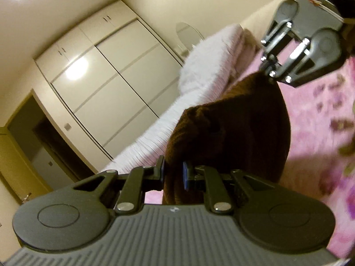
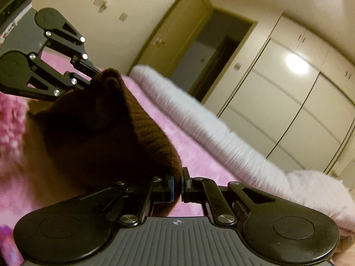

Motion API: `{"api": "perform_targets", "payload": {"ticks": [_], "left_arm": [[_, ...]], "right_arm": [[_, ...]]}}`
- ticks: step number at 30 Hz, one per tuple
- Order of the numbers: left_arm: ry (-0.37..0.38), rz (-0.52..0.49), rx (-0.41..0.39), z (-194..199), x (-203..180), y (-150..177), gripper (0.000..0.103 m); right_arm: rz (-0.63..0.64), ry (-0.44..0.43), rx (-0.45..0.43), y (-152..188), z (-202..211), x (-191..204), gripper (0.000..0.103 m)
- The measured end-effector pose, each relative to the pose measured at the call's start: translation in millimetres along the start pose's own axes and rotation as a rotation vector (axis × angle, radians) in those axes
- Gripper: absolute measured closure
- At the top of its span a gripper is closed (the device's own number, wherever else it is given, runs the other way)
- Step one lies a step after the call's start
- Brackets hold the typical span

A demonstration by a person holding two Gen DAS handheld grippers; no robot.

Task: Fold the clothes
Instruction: 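Lift the brown vest with both grippers and shake it open in the air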

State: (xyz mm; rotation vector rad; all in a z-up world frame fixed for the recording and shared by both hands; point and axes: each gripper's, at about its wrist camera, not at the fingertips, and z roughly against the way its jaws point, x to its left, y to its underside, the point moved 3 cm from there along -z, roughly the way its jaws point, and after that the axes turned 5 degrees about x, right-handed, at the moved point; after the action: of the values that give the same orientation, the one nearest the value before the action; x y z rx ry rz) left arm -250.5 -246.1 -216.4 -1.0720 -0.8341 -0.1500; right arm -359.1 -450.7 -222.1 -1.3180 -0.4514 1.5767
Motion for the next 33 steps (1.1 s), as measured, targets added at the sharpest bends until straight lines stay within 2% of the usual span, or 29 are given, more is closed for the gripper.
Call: {"api": "perform_targets", "payload": {"ticks": [6, 7, 9, 12, 14, 16, 18, 19, 20, 22, 26, 28, 31, 33], "left_arm": [[-0.121, 0.003, -0.096, 88.9, 54.1, -57.1, 0.093], [-0.151, 0.002, -0.116, 106.5, 63.5, -67.0, 0.100], [-0.220, 0.011, -0.156, 139.3, 84.1, -88.6, 0.103], [-0.267, 0.063, -0.204, 171.5, 114.6, -119.2, 0.103], [-0.255, 0.088, -0.219, 179.0, 123.6, -130.5, 0.103], [-0.201, 0.119, -0.225, 173.2, 125.0, -137.0, 0.103], [-0.117, 0.134, -0.215, 158.0, 113.0, -132.7, 0.099], [-0.067, 0.139, -0.205, 147.3, 103.1, -127.5, 0.092], [-0.016, 0.143, -0.195, 136.7, 93.1, -122.3, 0.072], [0.093, 0.129, -0.153, 112.9, 62.2, -103.3, 0.054], [0.277, 0.099, -0.032, 74.3, -15.9, -55.0, 0.053], [0.368, 0.099, 0.018, 61.3, -56.2, -34.0, 0.048], [0.451, 0.088, 0.012, 50.1, -96.7, -25.0, 0.032], [0.477, 0.077, 0.011, 42.9, -116.4, -22.7, 0.032]], "right_arm": [[0.051, 0.088, -0.166, -68.0, 118.8, -1.2, 0.099], [0.061, 0.108, -0.196, -80.2, 139.6, -2.7, 0.099], [0.081, 0.147, -0.252, -103.9, 179.3, -5.8, 0.099], [0.101, 0.191, -0.300, -129.6, 223.7, -13.4, 0.099], [0.113, 0.217, -0.313, -140.9, 245.1, -19.0, 0.099], [0.113, 0.225, -0.293, -145.9, 250.6, -21.3, 0.099], [0.107, 0.232, -0.258, -141.9, 246.4, -27.4, 0.099], [0.103, 0.235, -0.239, -138.9, 243.6, -30.9, 0.099], [0.091, 0.239, -0.221, -134.5, 234.4, -39.5, 0.099], [0.060, 0.243, -0.189, -120.6, 215.7, -57.2, 0.099], [-0.010, 0.239, -0.119, -90.6, 185.8, -80.0, 0.099], [-0.039, 0.244, -0.089, -81.1, 170.4, -93.6, 0.099], [-0.078, 0.247, -0.058, -75.6, 152.0, -109.9, 0.099], [-0.100, 0.252, -0.043, -72.1, 145.7, -115.7, 0.099]]}}
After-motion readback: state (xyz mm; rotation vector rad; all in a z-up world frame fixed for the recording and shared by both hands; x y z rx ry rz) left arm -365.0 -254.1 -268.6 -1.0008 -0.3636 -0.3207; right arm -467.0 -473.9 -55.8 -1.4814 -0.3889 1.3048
